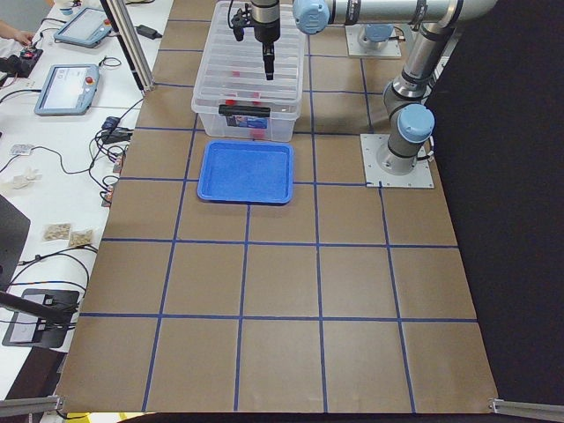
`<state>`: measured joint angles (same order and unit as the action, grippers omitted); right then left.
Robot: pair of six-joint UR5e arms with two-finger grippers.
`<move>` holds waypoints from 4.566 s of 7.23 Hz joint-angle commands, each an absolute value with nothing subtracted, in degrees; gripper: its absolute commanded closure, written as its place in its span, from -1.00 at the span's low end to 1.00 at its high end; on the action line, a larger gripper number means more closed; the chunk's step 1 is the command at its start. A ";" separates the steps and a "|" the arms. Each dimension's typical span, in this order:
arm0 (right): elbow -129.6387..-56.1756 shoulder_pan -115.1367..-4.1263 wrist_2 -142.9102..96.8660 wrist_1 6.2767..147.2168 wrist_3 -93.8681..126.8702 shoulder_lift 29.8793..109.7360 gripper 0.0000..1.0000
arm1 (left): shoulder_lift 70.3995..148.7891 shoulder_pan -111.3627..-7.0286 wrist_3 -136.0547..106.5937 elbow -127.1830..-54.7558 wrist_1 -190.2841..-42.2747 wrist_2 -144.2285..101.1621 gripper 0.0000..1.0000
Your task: Place red block in blue tray from box
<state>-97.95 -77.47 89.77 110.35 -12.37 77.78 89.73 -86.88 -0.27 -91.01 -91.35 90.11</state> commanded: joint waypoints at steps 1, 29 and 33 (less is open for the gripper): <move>-97.91 -74.02 89.74 110.74 -17.64 77.78 -0.98 | 90.17 -86.84 -0.26 -90.88 -91.15 90.09 -1.00; -76.29 -66.58 93.34 80.34 -25.28 86.65 -1.00 | 111.70 -93.69 -7.29 -107.40 -57.84 87.63 -0.37; -76.20 -81.09 92.81 79.72 -5.93 87.36 -1.00 | 113.38 -93.69 -7.12 -107.31 -55.81 87.45 0.29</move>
